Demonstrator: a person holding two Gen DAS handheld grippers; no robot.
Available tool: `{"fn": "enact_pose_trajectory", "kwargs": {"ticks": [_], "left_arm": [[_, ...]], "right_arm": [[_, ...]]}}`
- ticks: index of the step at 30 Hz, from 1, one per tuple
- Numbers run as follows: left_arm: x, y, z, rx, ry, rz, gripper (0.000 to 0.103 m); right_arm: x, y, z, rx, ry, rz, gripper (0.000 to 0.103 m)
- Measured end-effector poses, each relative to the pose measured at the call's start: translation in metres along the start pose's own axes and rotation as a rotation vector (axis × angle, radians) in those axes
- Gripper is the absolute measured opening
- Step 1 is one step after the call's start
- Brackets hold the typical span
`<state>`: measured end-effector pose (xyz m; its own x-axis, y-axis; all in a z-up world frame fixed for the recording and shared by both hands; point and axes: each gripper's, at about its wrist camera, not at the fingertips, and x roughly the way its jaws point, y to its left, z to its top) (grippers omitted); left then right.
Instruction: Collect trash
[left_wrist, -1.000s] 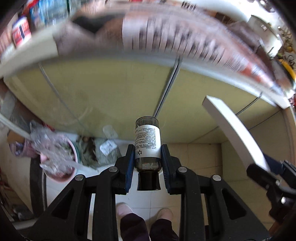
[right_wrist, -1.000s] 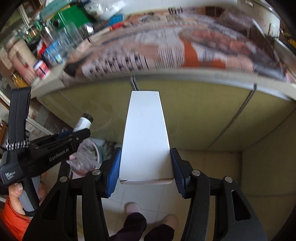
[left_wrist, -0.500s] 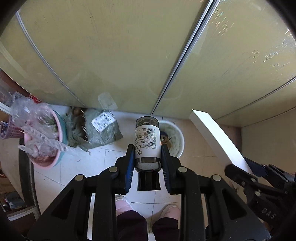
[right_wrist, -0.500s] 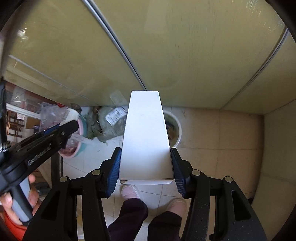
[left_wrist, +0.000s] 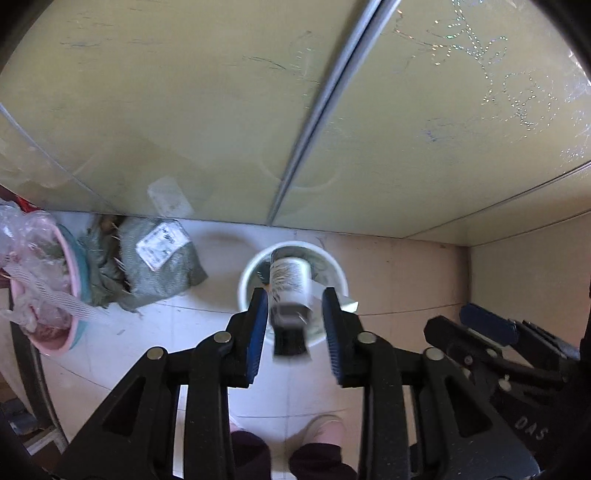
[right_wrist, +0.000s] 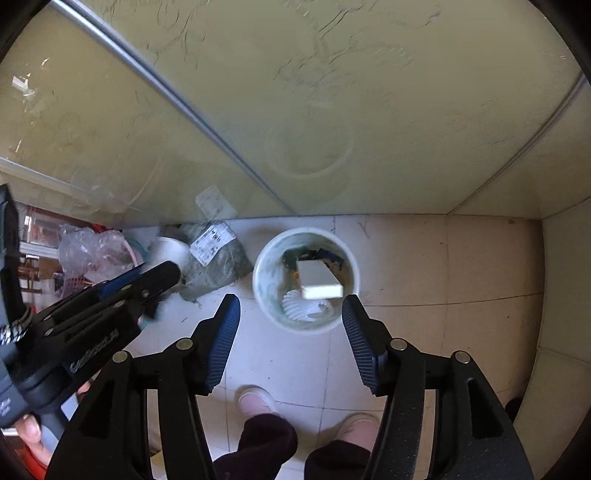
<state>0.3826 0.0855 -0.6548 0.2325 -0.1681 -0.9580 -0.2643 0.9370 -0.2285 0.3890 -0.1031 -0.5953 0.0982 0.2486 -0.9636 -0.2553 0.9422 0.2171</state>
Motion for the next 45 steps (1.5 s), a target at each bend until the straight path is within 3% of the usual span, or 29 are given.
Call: {"fn": "enact_pose_trajectory", "kwargs": {"ticks": [2,5,9,14,23,30,36,40,43,45], "left_arm": [[-0.001,-0.004,0.002,-0.004,0.017,0.001,0.041],[-0.01,-0.011,0.002,0.001,0.018,0.021,0.041],[-0.052,-0.021,0.003,-0.006,-0.008,0.039,0.041],[-0.141,-0.041,0.001,-0.002,-0.081,0.062,0.041],[-0.372,-0.098,-0.025,0.023,-0.341,0.05,0.041],[-0.531,-0.138,-0.072,0.143,-0.6,0.017,0.046],[-0.62,-0.147,-0.135,0.243,-0.778,-0.026,0.054],[-0.66,-0.141,-0.181,0.304,-0.841,-0.045,0.068],[-0.683,-0.139,-0.215,0.321,-0.868,-0.038,0.09],[-0.695,-0.133,-0.235,0.326,-0.89,-0.041,0.094]], "right_arm": [[-0.01,-0.006,-0.001,0.007,-0.006,-0.002,0.054],[-0.028,-0.01,-0.001,0.011,-0.028,-0.005,0.054],[-0.068,-0.011,0.007,0.015,-0.07,-0.006,0.054],[-0.148,-0.002,0.013,-0.004,-0.153,0.026,0.054],[-0.35,0.024,-0.003,-0.112,-0.396,0.082,0.054],[-0.501,0.05,-0.064,-0.189,-0.675,0.119,0.054],[-0.566,0.085,-0.128,-0.222,-0.847,0.109,0.054],[-0.59,0.112,-0.168,-0.227,-0.917,0.091,0.056],[-0.607,0.123,-0.194,-0.234,-0.959,0.085,0.069],[-0.613,0.131,-0.213,-0.24,-0.99,0.077,0.08]]}}
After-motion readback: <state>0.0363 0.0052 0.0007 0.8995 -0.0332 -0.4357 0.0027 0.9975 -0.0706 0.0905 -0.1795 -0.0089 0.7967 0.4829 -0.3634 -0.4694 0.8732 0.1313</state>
